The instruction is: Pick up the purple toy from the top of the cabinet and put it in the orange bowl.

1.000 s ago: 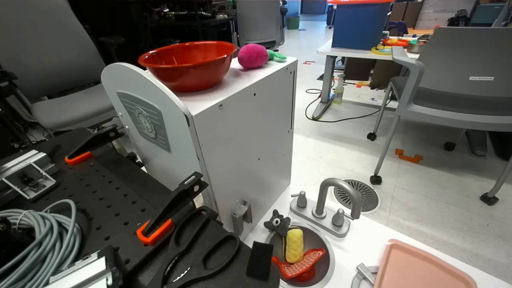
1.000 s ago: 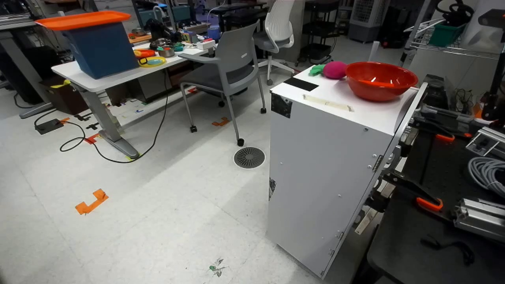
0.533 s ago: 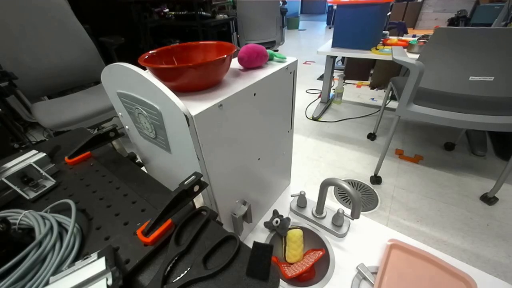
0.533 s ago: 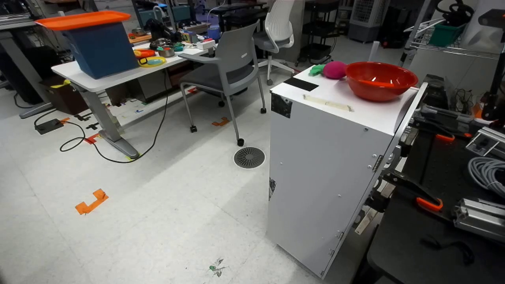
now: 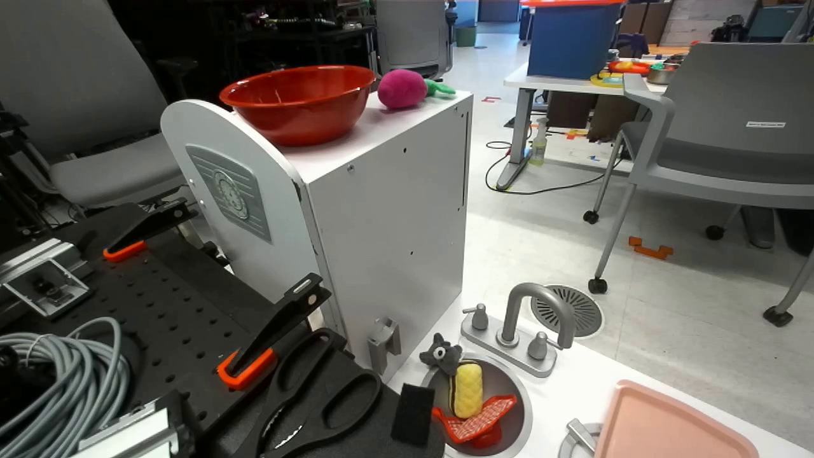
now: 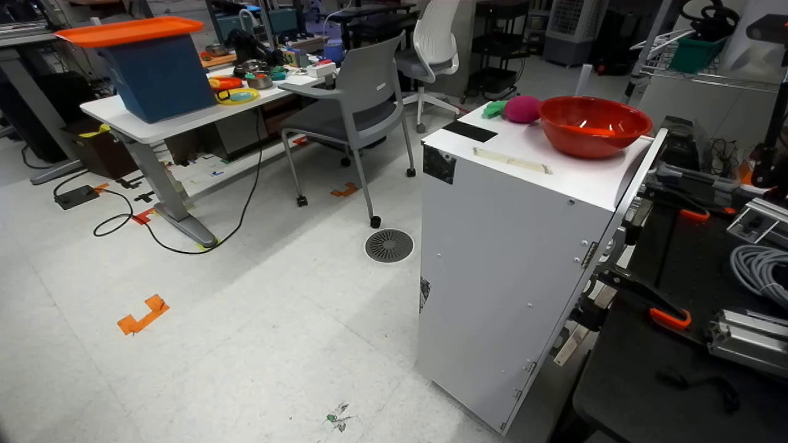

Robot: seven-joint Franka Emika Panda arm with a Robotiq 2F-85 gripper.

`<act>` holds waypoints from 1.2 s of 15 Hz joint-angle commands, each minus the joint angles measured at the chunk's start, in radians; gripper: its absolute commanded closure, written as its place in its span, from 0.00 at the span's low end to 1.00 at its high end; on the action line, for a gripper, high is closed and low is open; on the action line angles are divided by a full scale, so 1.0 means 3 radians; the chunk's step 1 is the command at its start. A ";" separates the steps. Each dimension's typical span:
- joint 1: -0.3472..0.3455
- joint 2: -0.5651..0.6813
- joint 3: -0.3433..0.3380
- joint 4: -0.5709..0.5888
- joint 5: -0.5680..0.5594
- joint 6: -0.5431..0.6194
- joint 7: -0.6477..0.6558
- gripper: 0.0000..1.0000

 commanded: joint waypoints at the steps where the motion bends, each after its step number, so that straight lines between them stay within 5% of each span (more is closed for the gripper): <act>1: -0.0080 0.0070 -0.0031 0.0160 0.0062 -0.0057 -0.0039 0.00; 7: -0.0275 -0.0083 -0.0052 0.0052 -0.0107 0.0619 0.0265 0.00; 18: -0.0316 -0.0035 -0.0027 0.0111 -0.0201 0.0492 0.0353 0.00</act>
